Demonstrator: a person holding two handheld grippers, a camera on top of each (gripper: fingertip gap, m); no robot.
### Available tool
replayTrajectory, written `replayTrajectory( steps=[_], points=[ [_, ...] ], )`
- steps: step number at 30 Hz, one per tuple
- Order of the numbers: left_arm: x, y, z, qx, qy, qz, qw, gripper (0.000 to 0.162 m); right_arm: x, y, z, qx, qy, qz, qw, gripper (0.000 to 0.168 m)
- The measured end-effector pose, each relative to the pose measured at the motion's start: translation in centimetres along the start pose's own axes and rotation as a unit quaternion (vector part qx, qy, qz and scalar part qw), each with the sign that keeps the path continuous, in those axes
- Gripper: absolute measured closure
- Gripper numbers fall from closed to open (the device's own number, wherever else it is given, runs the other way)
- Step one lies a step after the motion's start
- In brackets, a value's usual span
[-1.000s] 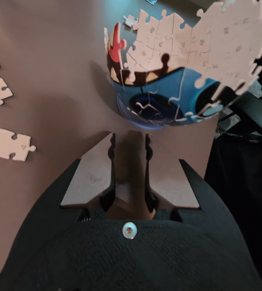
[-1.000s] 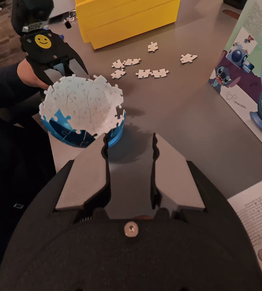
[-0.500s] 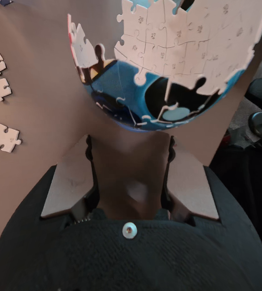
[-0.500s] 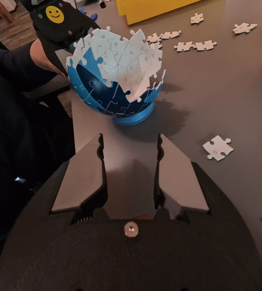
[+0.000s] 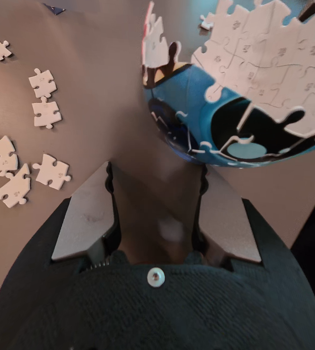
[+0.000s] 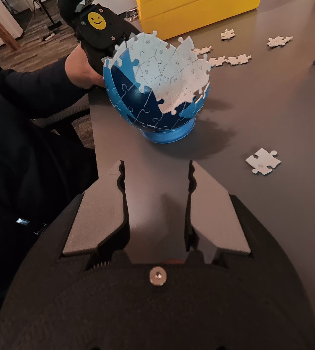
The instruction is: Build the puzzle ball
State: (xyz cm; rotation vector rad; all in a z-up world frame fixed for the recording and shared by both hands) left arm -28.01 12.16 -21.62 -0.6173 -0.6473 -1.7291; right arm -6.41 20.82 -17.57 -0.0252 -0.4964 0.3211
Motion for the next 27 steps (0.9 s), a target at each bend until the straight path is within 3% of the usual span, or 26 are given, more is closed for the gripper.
replayTrajectory(
  steps=[12, 18, 21, 27],
  points=[
    [-1.8, -3.6, 2.5, -0.013, -0.018, -0.011, 1.000, 0.074, 1.8, 2.7, -0.4, -0.007, -0.015, -0.083, 0.996, 0.105],
    [0.7, -0.7, 0.0, 0.012, 0.002, -0.057, 0.998, 0.065, 2.8, 3.0, -1.0, -0.002, -0.009, -0.094, 0.995, 0.106],
    [0.5, 0.2, 0.0, 0.018, 0.011, -0.032, 0.999, 0.055, 2.7, 3.3, -0.9, -0.011, -0.001, -0.092, 0.996, 0.106],
    [-0.4, 1.9, 0.4, 0.010, 0.001, -0.039, 0.999, 0.052, 2.6, 2.5, -0.5, 0.002, -0.003, -0.091, 0.996, 0.106]
  ],
)
Point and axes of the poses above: each gripper's, where its closed fingertips meet, x back along the fingers, z out of its top, y = z × x across the jaws, the point moved 5 cm from there along x, back along the fingers, and after that the axes turned 8 degrees about x, right-handed, at the moved point
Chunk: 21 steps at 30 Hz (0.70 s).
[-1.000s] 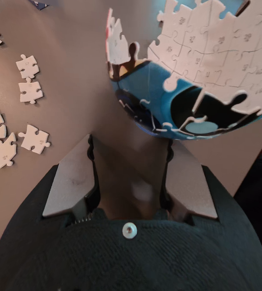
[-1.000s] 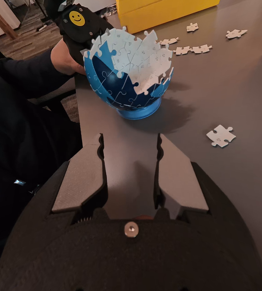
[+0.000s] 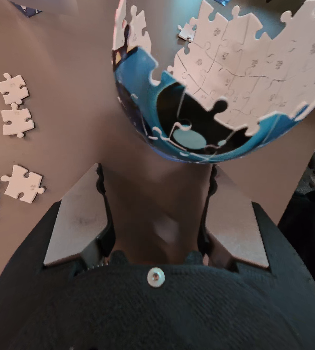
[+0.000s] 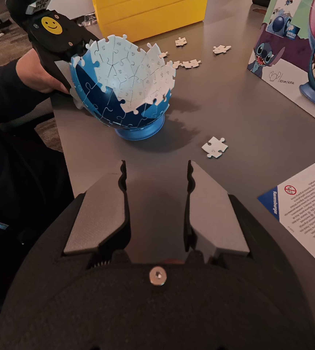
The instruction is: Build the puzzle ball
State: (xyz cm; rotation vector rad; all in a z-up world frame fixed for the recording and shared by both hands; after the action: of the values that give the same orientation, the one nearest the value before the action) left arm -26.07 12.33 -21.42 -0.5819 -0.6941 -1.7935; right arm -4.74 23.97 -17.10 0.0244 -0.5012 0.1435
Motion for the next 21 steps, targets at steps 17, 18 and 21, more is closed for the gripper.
replayTrajectory(
  steps=[17, 18, 21],
  points=[
    [-1.1, -4.1, 2.0, 0.002, 0.004, 0.036, 0.999, 0.074, -3.9, -0.8, 0.4, 0.018, -0.011, 0.065, 0.998, 0.105],
    [-1.0, -4.1, 1.8, 0.000, 0.003, 0.033, 0.999, 0.073, -4.2, -0.6, 0.6, 0.021, -0.012, 0.072, 0.997, 0.105],
    [-0.1, -3.7, 0.9, -0.005, 0.002, 0.021, 1.000, 0.071, -4.7, -0.3, 1.6, 0.045, 0.006, 0.105, 0.993, 0.104]
  ],
)
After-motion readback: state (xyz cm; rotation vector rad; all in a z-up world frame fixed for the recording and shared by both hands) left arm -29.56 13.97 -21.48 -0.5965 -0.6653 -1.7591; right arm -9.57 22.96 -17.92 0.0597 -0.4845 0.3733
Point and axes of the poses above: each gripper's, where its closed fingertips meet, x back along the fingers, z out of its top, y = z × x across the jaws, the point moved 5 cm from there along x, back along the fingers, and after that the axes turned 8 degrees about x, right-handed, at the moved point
